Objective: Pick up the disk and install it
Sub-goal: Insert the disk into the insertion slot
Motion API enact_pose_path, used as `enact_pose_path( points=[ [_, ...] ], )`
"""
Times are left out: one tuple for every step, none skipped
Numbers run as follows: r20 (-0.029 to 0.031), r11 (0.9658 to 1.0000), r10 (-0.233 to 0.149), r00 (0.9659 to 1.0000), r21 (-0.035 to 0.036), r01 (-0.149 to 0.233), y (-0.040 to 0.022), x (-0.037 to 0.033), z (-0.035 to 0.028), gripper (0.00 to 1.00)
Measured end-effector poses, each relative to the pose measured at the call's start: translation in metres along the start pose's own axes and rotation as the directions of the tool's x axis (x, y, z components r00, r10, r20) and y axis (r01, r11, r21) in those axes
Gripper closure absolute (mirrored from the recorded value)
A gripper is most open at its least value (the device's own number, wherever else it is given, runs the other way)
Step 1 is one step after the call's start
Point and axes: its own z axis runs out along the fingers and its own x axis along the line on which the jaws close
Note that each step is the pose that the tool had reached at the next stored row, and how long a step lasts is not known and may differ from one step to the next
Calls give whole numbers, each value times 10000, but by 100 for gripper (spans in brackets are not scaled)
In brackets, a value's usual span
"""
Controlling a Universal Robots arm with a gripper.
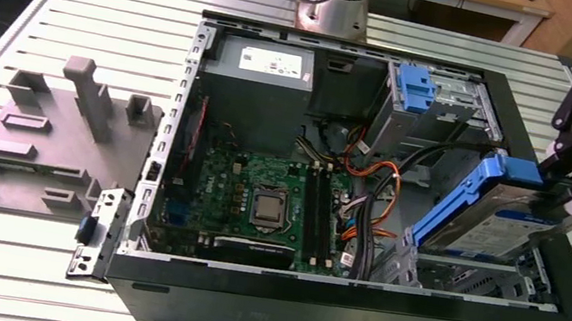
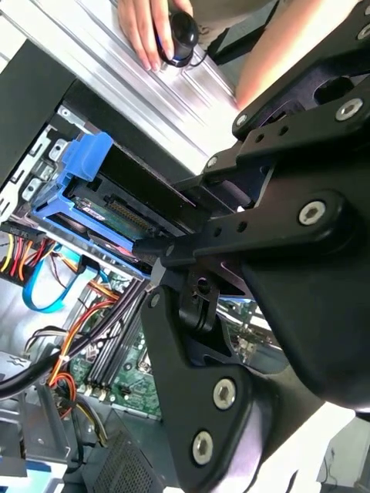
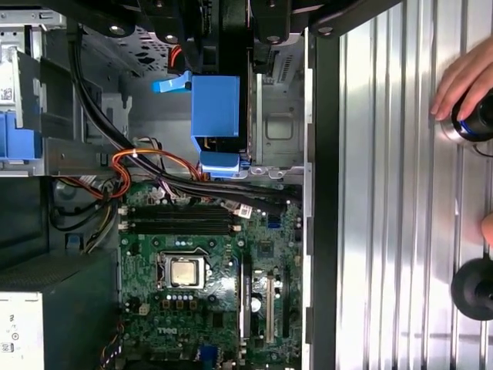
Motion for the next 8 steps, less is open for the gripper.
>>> enact_pose_path(
  points=[
    [0, 10000, 0, 10000, 0, 0, -1, 1, 18, 65],
    [1, 10000, 0, 10000, 0, 0, -2, 1, 36, 65],
    [0, 10000, 0, 10000, 0, 0, -2, 2, 54, 65],
    [0, 10000, 0, 10000, 0, 0, -3, 2, 73, 65],
    [0, 10000, 0, 10000, 0, 0, -4, 3, 91, 65],
    [0, 10000, 0, 10000, 0, 0, -5, 4, 110, 65],
    [-1, 10000, 1, 10000, 0, -1, -6, 5, 127, 65],
    [-1, 10000, 0, 10000, 0, 0, -7, 5, 145, 65]
  ],
)
